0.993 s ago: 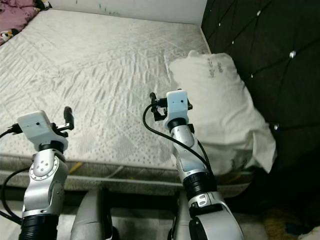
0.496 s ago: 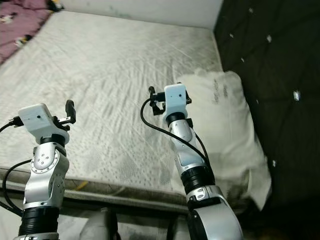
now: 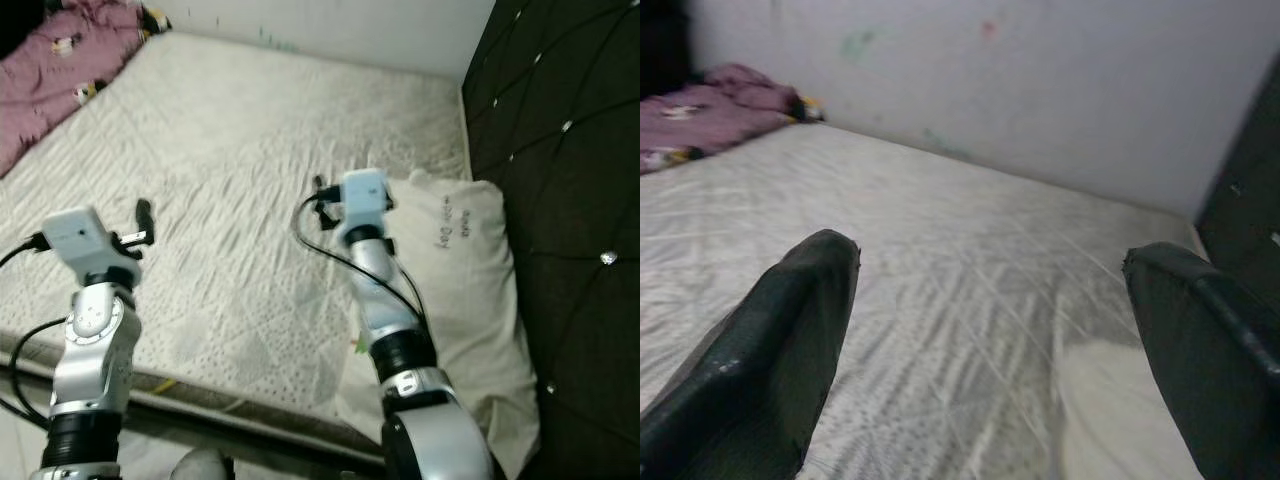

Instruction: Clean up the room

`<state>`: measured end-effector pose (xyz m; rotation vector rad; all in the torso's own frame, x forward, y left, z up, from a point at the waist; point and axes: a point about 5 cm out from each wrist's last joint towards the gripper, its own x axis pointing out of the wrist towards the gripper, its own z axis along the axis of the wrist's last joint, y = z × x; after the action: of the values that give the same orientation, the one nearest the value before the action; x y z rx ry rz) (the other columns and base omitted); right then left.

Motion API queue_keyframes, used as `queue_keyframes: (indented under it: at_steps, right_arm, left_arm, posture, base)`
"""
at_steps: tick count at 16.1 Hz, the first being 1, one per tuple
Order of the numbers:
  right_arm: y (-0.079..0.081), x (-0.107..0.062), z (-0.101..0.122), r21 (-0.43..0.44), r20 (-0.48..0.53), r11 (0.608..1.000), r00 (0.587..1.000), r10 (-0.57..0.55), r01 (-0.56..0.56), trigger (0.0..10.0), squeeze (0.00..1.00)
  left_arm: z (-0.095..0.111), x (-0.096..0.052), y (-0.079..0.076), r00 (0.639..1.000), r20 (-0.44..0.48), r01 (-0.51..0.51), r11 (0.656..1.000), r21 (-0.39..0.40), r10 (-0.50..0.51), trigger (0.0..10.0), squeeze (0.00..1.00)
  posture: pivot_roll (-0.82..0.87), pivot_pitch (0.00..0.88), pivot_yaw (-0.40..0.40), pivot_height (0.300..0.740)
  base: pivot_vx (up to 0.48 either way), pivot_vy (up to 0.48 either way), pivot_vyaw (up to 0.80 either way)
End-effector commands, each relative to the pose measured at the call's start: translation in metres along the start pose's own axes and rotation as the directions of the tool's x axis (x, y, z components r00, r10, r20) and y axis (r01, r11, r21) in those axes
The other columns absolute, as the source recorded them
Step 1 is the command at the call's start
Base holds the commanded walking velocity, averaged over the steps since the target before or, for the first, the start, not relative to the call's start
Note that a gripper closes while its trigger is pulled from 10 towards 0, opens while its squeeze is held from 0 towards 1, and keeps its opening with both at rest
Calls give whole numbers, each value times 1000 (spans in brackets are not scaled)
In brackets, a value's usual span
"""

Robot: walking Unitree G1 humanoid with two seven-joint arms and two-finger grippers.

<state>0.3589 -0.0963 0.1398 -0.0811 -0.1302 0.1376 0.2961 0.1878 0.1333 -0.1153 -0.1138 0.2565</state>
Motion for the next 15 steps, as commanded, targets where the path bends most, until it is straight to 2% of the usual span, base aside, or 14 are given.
queue_keyframes:
  at_steps: [1,2,5,10,15]
  right_arm:
    - [-10,-1,-4,-21,-17,999,999,-41,41,10000,0]
    - [-18,-4,-9,-24,-38,998,997,-66,65,10000,0]
    - [-29,-9,-16,-34,-59,996,994,-88,86,10000,0]
    - [-29,-7,-15,-87,-59,993,995,-79,74,10000,0]
    - [-30,-6,-16,-32,-76,994,991,-107,105,10000,0]
  left_arm:
    - [-2,-2,0,1000,-9,4,1000,-5,-4,10000,0]
    - [-4,-4,4,1000,-21,-6,999,-41,5,10000,0]
    - [-6,-5,4,1000,-23,-7,1000,-15,7,10000,0]
    - [-7,-2,-1,1000,-21,21,1000,-1,-21,10000,0]
    - [-8,-2,-2,999,-28,22,1000,-6,-22,10000,0]
  posture:
    - [103,0,-46,740]
    - [103,0,-47,740]
    - [99,0,-47,740]
    - [93,0,-45,740]
    - [85,0,-45,740]
  base:
    - [0,0,-500]
    - [0,0,-456]
    - [0,0,0]
    - [0,0,0]
    - [0,0,0]
